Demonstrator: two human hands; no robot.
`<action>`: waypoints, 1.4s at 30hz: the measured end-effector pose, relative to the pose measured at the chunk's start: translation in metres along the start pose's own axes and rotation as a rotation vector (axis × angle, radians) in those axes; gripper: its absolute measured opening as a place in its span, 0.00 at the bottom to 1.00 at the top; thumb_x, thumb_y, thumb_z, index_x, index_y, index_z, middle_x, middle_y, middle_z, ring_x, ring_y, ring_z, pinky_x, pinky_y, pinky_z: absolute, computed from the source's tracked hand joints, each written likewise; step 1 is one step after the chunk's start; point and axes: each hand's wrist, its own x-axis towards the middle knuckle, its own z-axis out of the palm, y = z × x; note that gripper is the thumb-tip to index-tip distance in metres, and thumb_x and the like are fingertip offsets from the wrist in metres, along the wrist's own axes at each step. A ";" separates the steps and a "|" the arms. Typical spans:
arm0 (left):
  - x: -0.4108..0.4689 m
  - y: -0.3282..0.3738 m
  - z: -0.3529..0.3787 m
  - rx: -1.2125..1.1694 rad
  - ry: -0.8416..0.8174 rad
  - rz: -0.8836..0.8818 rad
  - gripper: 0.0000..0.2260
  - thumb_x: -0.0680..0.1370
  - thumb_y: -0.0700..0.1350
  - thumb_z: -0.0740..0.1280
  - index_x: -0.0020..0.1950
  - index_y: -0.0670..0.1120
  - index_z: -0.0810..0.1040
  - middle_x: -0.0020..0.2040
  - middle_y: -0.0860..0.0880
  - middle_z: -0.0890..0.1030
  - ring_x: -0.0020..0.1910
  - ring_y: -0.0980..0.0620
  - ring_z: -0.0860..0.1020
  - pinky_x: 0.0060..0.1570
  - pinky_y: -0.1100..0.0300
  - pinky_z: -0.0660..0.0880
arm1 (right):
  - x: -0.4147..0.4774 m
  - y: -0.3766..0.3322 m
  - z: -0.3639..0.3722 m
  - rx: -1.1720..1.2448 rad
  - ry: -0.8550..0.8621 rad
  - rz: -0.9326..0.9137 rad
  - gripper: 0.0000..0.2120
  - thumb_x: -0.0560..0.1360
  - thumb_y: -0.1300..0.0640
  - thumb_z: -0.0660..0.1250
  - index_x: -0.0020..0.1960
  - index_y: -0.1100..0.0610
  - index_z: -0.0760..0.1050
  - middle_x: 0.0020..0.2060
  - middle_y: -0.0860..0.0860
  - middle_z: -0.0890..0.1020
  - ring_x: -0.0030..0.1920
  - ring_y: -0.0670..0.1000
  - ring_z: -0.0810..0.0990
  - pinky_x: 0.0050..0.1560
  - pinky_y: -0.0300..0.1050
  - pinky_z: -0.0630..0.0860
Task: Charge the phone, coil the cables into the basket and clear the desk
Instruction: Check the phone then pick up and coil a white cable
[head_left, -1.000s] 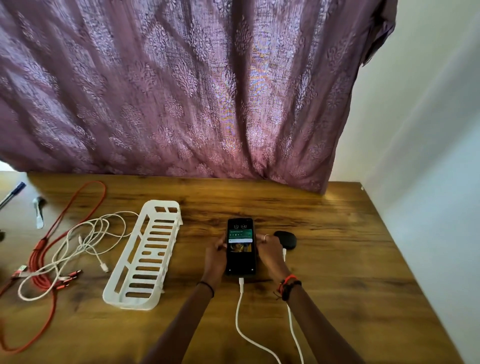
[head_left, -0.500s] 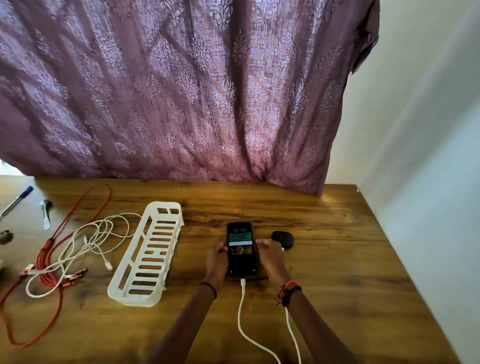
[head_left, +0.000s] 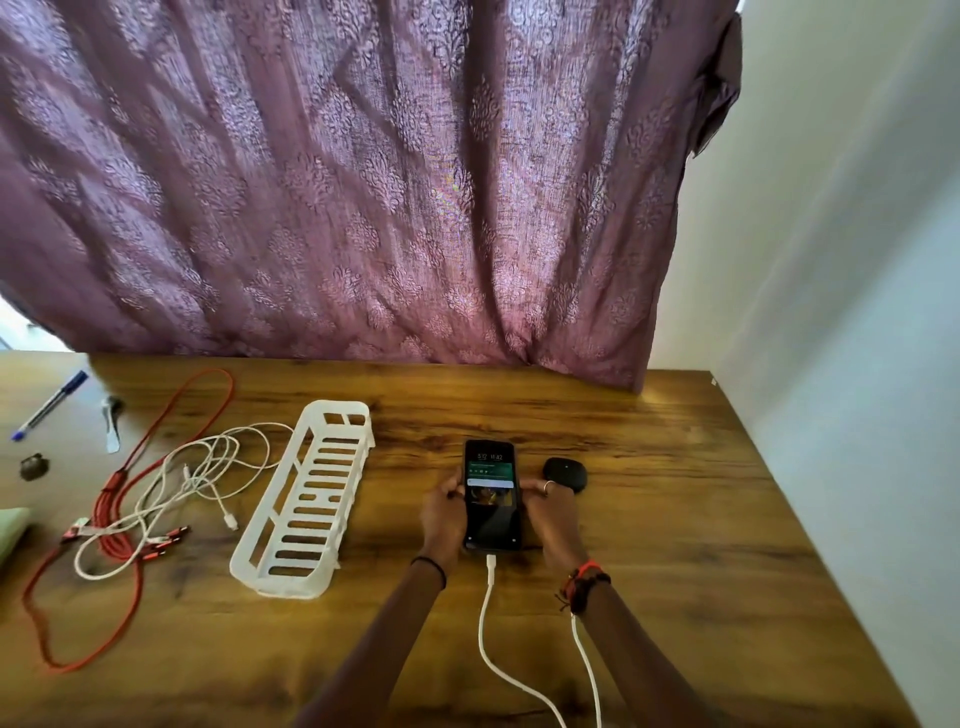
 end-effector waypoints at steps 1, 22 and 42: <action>-0.001 0.000 0.001 0.004 0.001 0.003 0.17 0.80 0.35 0.56 0.67 0.45 0.72 0.60 0.43 0.79 0.56 0.44 0.79 0.55 0.45 0.78 | -0.001 0.001 0.000 0.000 0.009 0.004 0.14 0.75 0.65 0.60 0.54 0.56 0.80 0.49 0.52 0.83 0.46 0.47 0.79 0.46 0.42 0.77; -0.008 -0.015 0.001 -0.013 0.006 0.046 0.19 0.80 0.33 0.54 0.70 0.44 0.69 0.62 0.42 0.77 0.58 0.45 0.78 0.57 0.45 0.77 | -0.010 0.006 0.004 -0.103 0.021 -0.010 0.14 0.77 0.62 0.59 0.58 0.55 0.78 0.54 0.52 0.82 0.52 0.50 0.79 0.50 0.43 0.76; -0.001 -0.020 -0.004 0.029 0.010 0.045 0.19 0.78 0.31 0.55 0.67 0.41 0.72 0.60 0.40 0.78 0.56 0.44 0.78 0.56 0.47 0.77 | -0.012 0.003 0.006 -0.211 -0.035 -0.020 0.16 0.78 0.63 0.57 0.60 0.58 0.78 0.57 0.55 0.81 0.56 0.54 0.79 0.56 0.47 0.76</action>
